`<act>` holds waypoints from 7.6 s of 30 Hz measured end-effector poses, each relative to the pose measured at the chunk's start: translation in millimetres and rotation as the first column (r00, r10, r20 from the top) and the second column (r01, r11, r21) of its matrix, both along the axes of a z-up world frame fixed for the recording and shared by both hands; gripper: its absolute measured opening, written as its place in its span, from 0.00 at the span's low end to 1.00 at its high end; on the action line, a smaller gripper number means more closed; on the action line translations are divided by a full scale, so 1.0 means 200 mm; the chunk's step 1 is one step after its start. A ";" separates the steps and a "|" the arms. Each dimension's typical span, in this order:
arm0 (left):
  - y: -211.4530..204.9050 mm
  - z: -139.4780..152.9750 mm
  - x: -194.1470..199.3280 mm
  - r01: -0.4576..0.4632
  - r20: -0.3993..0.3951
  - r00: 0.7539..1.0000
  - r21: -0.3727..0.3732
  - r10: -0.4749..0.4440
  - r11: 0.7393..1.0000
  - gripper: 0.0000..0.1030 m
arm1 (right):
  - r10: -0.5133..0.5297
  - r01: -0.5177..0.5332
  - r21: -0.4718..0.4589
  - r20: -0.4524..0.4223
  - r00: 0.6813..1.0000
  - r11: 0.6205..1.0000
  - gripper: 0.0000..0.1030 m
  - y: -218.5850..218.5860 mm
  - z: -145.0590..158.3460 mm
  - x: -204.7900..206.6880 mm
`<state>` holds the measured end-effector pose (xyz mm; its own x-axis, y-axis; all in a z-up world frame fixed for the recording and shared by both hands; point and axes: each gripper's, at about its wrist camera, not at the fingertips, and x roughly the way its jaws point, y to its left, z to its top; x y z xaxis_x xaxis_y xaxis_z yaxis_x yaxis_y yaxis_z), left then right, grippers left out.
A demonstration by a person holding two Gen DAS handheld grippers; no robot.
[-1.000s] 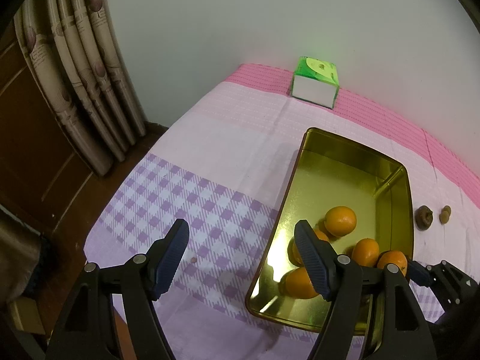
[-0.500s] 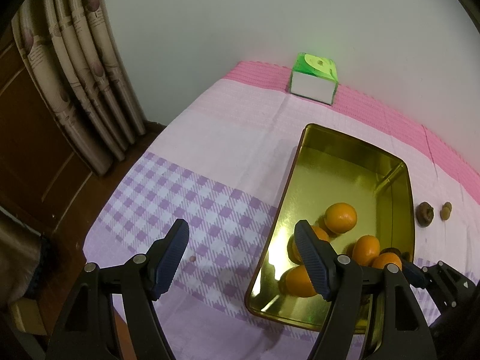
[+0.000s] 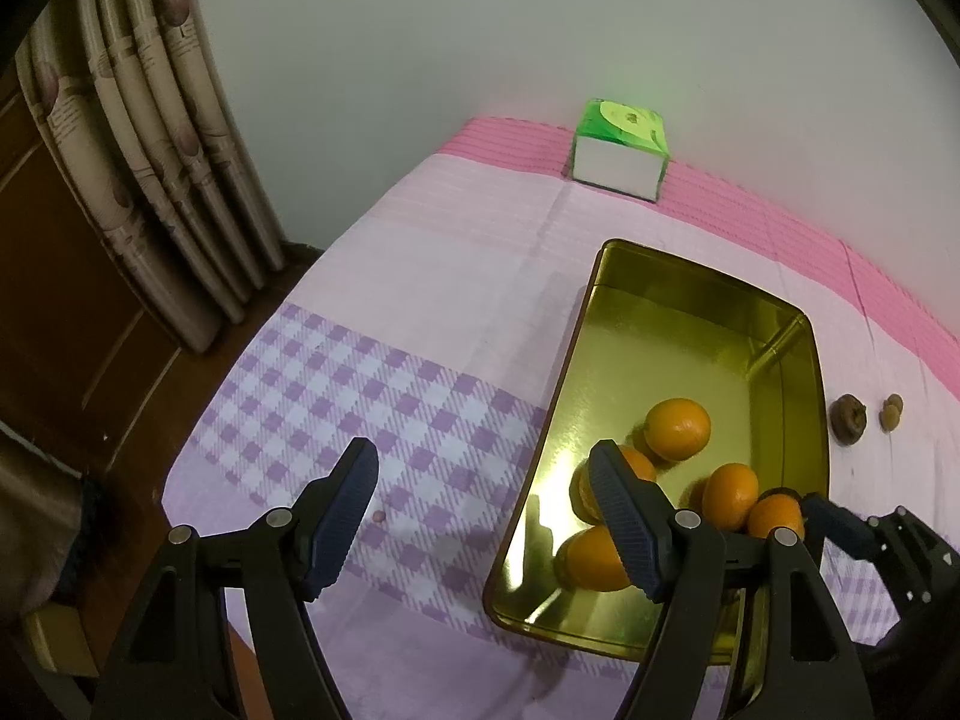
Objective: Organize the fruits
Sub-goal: 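Lower the orange into the tray and open the right gripper, then grasp the two small olive-green longans from the cloth with the right gripper, then grasp the dark brown fruit with the left gripper while the right holds the longans, then carry the dark brown fruit over the tin tray with the left gripper, then lower the dark brown fruit into the tray and open the left gripper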
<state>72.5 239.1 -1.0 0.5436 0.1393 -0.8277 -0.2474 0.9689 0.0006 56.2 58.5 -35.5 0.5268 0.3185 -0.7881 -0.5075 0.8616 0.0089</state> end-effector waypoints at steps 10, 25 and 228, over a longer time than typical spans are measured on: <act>0.00 0.00 0.02 0.015 0.002 1.000 -0.007 -0.015 1.000 0.71 | -0.100 0.098 0.033 0.055 0.993 0.995 0.48 -0.20 0.10 0.02; 0.00 -0.01 0.02 0.026 -0.005 1.000 -0.008 -0.026 1.000 0.71 | -0.485 0.484 0.011 0.029 0.874 0.875 0.51 -0.89 0.04 0.23; -0.31 -0.02 0.11 0.219 -0.028 0.975 -0.031 -0.220 0.975 0.54 | -0.503 0.506 -0.048 0.067 0.862 0.861 0.51 -1.28 -0.15 0.08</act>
<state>94.1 177.2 -4.9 0.5321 -0.0038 -0.8467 -0.0289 0.9993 -0.0227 72.7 -198.0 -65.3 0.6419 -0.0499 -0.7652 -0.0018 0.9978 -0.0666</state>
